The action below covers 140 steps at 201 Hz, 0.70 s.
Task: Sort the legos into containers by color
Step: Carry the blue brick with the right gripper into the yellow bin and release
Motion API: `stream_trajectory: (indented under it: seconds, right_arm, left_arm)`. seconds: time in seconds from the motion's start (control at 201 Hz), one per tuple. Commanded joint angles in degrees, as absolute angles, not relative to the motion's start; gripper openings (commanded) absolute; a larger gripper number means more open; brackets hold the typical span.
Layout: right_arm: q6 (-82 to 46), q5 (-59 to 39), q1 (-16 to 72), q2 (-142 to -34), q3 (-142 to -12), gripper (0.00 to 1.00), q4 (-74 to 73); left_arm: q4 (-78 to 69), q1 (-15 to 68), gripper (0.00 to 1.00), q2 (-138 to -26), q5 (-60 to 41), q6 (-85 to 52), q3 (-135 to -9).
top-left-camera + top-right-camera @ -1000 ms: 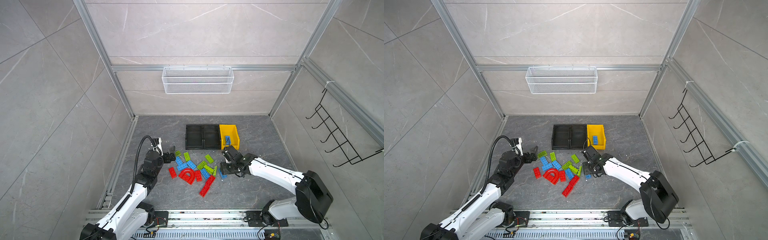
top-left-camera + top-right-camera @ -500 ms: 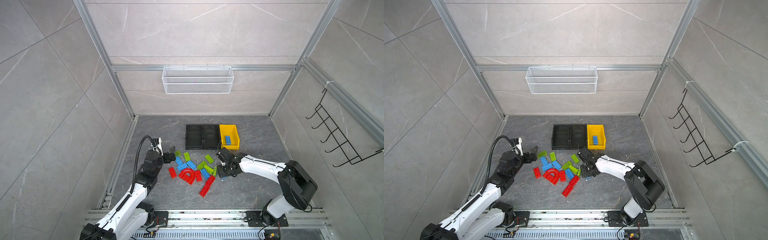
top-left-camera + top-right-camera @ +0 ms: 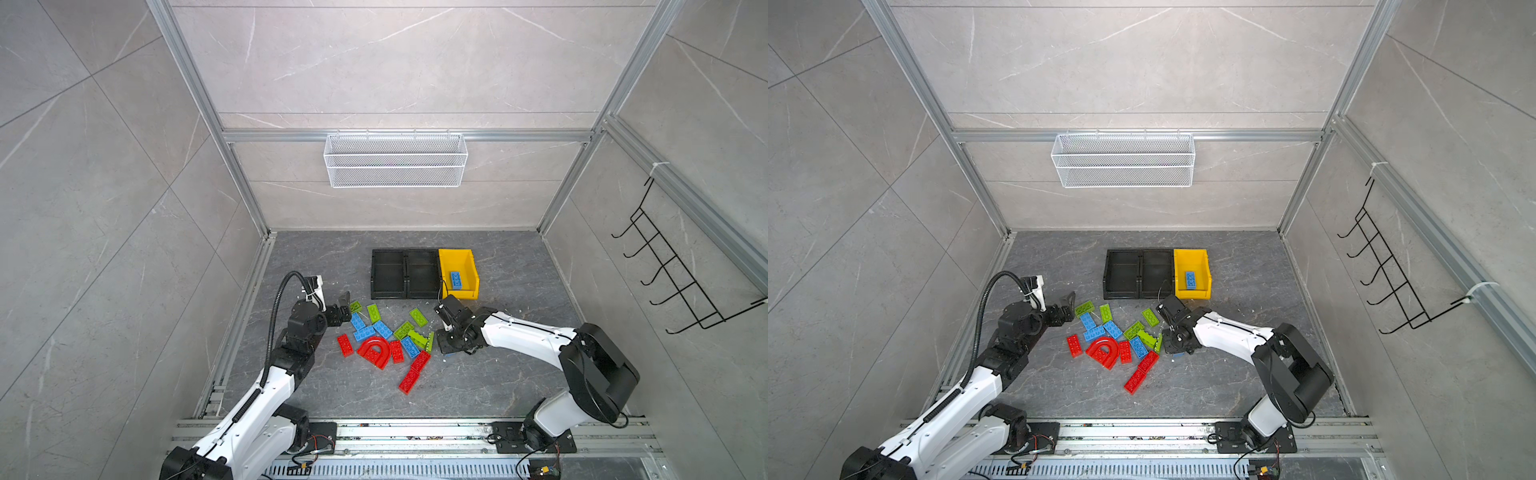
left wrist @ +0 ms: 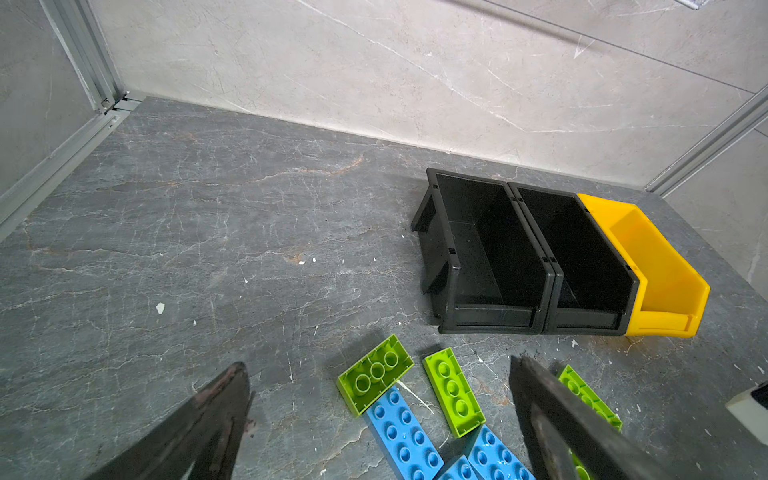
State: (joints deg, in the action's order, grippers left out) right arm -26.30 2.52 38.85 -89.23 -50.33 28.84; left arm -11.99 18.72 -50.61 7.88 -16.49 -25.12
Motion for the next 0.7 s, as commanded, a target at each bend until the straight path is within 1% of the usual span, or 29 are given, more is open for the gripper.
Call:
stream_trajectory:
  seconds: [0.0,0.169,0.309,0.388,0.508,0.692]
  right_arm:
    - [-25.7,1.2,36.0,-85.4,-49.8,0.24,28.3]
    - [-22.0,-2.9,29.0,-82.2,-52.3,0.25,28.3]
    - [-18.0,-4.4,23.0,-82.9,-57.3,0.24,29.0]
    - [-16.1,-4.4,20.5,-84.9,-61.0,0.24,28.8]
    - [-13.7,-4.4,17.6,-90.5,-67.4,0.24,28.6]
    - [-12.2,-4.6,15.3,-99.2,-77.2,0.24,27.7]
  left_arm:
    - [-13.6,18.7,1.0,-50.3,8.6,-16.5,-25.3]
    - [-13.4,18.7,1.0,-49.6,8.7,-16.6,-25.2]
    - [-13.6,18.7,1.0,-49.7,8.3,-16.7,-25.2]
    - [-13.6,18.7,1.0,-49.9,8.1,-16.8,-25.3]
    - [-13.4,18.7,1.0,-49.8,8.2,-16.8,-25.3]
    - [-13.6,18.6,1.0,-49.2,7.7,-17.0,-25.1]
